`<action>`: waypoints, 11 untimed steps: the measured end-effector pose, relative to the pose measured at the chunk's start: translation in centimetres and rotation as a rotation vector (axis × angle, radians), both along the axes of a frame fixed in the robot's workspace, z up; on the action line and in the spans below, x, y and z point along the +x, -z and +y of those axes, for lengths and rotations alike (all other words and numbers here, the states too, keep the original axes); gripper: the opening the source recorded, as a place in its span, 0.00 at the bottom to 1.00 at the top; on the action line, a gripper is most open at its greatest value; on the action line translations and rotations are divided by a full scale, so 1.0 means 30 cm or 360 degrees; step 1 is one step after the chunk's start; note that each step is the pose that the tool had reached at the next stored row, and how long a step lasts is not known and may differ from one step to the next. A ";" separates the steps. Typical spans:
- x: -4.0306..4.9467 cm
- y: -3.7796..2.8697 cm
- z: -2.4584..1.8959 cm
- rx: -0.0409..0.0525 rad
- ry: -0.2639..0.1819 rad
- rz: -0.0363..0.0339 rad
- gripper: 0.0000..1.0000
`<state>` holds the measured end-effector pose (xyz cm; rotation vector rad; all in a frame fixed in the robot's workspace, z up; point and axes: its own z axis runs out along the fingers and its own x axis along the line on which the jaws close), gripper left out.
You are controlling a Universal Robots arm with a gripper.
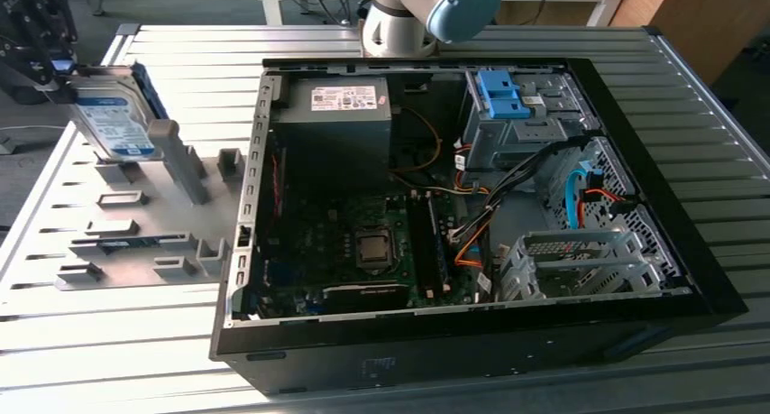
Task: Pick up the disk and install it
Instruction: 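Pick up the disk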
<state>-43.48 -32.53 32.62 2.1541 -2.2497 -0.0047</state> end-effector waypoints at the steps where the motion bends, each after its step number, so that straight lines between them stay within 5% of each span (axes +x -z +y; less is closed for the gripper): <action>1: 0.000 -0.002 0.000 0.0000 0.0000 0.0000 0.37; 11: 0.000 -0.015 0.000 0.0000 0.0000 0.0000 0.37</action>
